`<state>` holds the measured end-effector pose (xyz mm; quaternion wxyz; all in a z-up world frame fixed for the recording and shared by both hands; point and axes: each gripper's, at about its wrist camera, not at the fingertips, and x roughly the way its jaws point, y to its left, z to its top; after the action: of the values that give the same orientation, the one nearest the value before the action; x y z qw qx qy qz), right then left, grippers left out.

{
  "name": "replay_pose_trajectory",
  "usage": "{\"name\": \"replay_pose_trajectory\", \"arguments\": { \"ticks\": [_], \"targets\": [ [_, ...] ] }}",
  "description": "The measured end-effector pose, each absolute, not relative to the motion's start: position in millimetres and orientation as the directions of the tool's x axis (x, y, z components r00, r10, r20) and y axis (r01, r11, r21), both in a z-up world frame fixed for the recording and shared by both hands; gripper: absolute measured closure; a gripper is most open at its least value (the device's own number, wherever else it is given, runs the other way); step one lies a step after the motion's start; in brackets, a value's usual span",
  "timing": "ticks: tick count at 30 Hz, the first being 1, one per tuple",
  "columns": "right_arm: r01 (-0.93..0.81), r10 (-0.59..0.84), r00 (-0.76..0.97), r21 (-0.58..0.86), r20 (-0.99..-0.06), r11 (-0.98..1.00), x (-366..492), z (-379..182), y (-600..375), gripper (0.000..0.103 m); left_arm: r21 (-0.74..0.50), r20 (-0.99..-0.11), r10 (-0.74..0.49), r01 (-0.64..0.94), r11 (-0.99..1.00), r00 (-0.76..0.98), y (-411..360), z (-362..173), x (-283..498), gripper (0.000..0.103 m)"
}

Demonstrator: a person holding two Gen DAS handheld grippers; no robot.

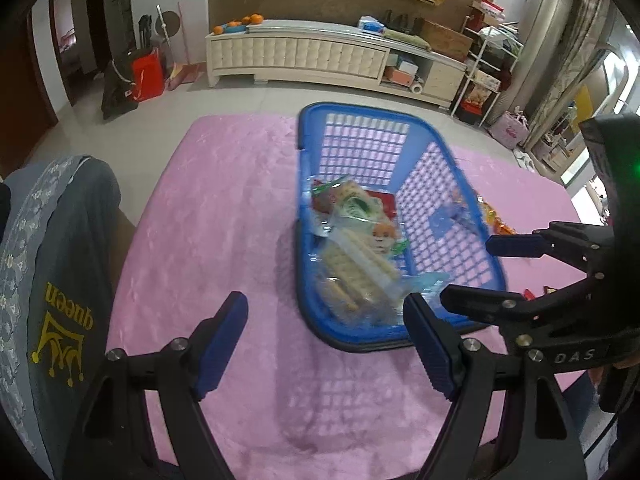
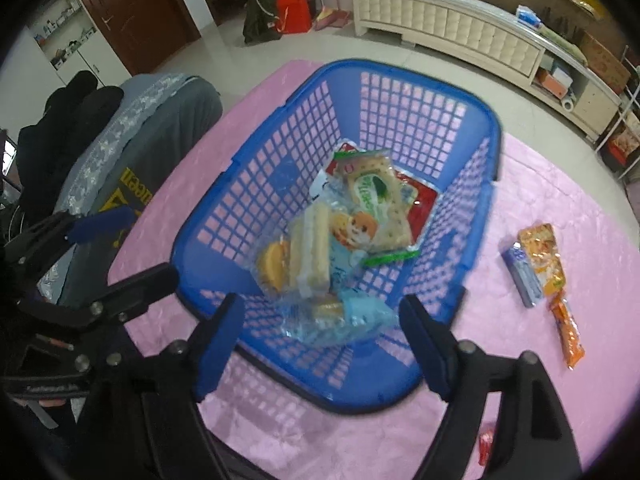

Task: Organize snacks
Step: 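Withdraw both grippers from the basket toward the remaining snacks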

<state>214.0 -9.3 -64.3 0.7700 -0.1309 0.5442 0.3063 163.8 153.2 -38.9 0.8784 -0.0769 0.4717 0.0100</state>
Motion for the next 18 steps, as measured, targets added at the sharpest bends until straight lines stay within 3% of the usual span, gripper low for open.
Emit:
{"name": "replay_pose_trajectory", "arguments": {
  "ticks": [10, 18],
  "targets": [
    [-0.546, 0.352, 0.319, 0.133, -0.880, 0.827, 190.4, -20.8, -98.9, 0.019, -0.078, -0.797, -0.091, 0.048, 0.996, 0.597, 71.6, -4.4, 159.6, 0.021],
    [-0.446, 0.301, 0.418, 0.094, -0.857, 0.890, 181.2, -4.1, -176.4, 0.017, -0.067, -0.797, -0.171, 0.197, 0.978, 0.579, -12.6, -6.7, 170.2, 0.021]
  ]
}}
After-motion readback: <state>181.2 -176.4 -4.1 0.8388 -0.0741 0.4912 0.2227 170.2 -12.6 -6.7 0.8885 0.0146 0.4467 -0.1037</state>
